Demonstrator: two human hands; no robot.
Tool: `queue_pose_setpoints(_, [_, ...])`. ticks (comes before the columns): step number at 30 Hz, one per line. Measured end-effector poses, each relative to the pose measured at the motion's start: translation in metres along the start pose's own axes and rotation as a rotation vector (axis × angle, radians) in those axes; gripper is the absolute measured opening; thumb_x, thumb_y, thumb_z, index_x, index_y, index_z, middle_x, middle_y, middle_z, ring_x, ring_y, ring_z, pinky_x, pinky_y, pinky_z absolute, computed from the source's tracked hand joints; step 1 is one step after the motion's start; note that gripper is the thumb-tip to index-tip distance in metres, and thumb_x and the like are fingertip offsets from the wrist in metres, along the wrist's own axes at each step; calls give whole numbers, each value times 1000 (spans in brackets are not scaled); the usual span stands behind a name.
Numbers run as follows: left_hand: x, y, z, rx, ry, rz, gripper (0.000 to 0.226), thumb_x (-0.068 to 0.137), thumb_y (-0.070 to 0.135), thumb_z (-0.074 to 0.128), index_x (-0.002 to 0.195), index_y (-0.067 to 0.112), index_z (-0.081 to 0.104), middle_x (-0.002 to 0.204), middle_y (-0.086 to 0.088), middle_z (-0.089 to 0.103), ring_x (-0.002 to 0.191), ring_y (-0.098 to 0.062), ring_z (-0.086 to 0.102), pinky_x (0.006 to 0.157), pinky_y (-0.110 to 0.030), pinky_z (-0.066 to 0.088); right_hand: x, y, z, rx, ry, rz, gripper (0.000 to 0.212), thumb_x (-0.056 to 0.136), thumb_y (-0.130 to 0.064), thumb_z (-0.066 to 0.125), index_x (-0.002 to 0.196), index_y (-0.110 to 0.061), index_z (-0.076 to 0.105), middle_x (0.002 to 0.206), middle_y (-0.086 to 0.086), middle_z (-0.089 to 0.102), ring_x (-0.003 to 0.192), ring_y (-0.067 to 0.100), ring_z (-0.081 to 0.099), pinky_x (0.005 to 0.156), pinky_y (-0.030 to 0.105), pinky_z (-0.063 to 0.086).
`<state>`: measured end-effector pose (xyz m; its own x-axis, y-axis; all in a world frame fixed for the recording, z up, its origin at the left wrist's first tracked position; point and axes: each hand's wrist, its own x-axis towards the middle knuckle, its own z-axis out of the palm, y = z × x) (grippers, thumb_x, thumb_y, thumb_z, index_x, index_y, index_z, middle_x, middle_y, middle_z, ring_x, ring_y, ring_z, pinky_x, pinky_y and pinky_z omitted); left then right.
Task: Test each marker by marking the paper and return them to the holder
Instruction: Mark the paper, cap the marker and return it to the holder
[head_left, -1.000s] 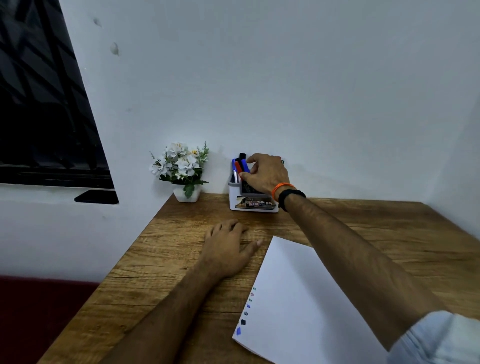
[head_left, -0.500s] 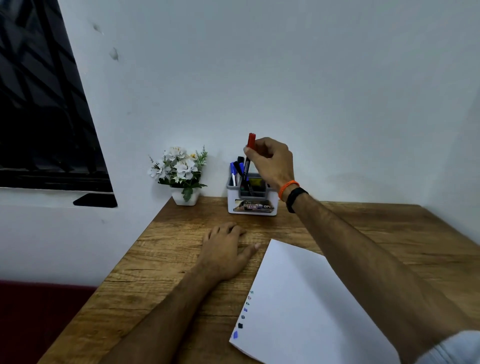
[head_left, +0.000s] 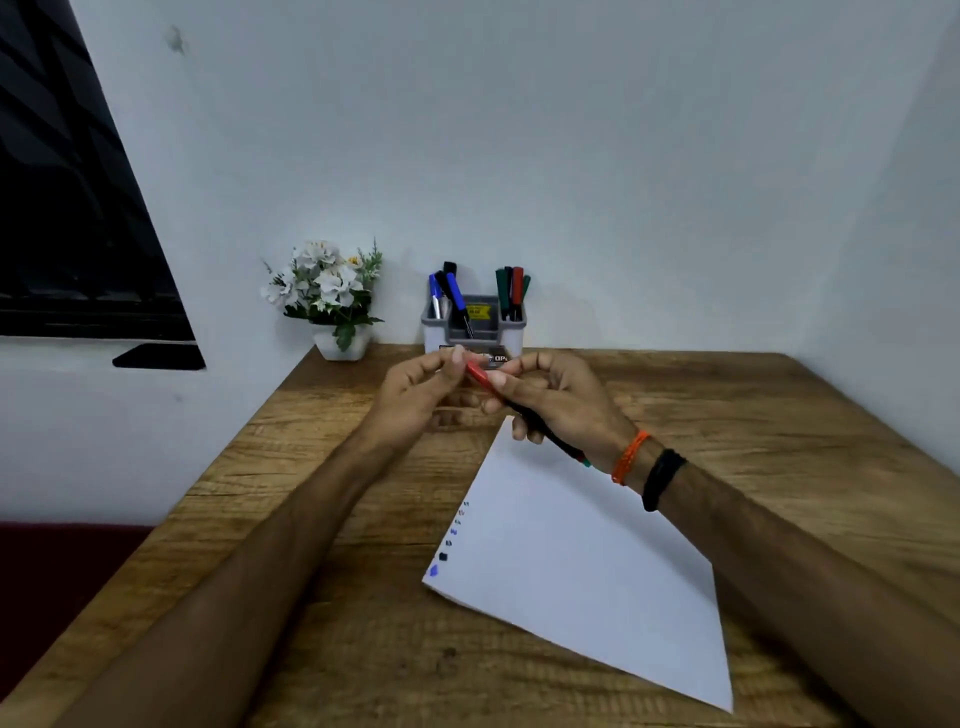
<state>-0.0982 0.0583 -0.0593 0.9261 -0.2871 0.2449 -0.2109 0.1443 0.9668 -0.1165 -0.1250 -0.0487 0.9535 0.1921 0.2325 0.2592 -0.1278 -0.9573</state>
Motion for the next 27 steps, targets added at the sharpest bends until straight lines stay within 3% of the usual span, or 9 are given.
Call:
queue_pose_setpoints(3, [-3,0,1,108,-75,52,29,78,19,67,103,4,67,82,-7,71,70,-14,66,63,-24,56,-9,1,-4,35,-55,55,26,92,-22,65,102,2,59,84,19,75,46,14,61,40,21,43])
queue_pose_setpoints(6, [-1,-1,0,110,-36,48,26,74,16,71,95,2,67,75,-6,71,65,-12,65,62,-22,57,-14,-3,-14,-54,-119,103,29,86,-21,73,102,1,62,85,17,76,53,14,64,45,22,47])
queue_pose_setpoints(9, [1,1,-6,68,37,23,27,72,18,70,93,1,67,75,-8,71,65,-13,65,61,-21,57,-17,0,-25,-103,-46,58,26,81,-14,78,100,-2,67,80,11,76,56,13,65,48,22,49])
queue_pose_setpoints(11, [2,2,-11,75,43,5,26,71,18,71,91,3,67,73,-7,70,65,-13,65,62,-21,57,-17,6,-27,16,34,16,19,81,-13,77,96,-4,69,76,7,74,56,12,62,49,21,48])
queue_pose_setpoints(16, [-2,2,-9,211,-106,-22,29,74,19,72,95,-1,67,77,-6,71,71,-16,67,66,-25,58,-17,15,-15,303,18,64,23,75,-27,73,89,-9,73,77,10,70,56,11,60,52,20,48])
queue_pose_setpoints(22, [-7,5,3,415,-236,12,21,82,9,70,100,-1,67,84,-16,70,70,-20,68,65,-31,59,-21,19,-12,209,-7,15,18,81,-18,72,93,-4,72,80,16,72,62,15,66,53,22,50])
queue_pose_setpoints(24, [-7,4,5,485,-274,26,19,84,11,69,99,0,67,80,-12,70,67,-19,68,64,-33,59,-23,20,-10,169,-17,9,15,83,-16,72,92,-4,71,84,21,72,63,18,67,54,24,50])
queue_pose_setpoints(27, [-8,2,7,582,-288,40,15,87,16,67,97,5,68,78,-4,70,65,-15,66,60,-30,55,-24,21,-7,165,-8,18,23,74,-27,76,85,-8,67,77,15,72,57,19,64,52,25,49])
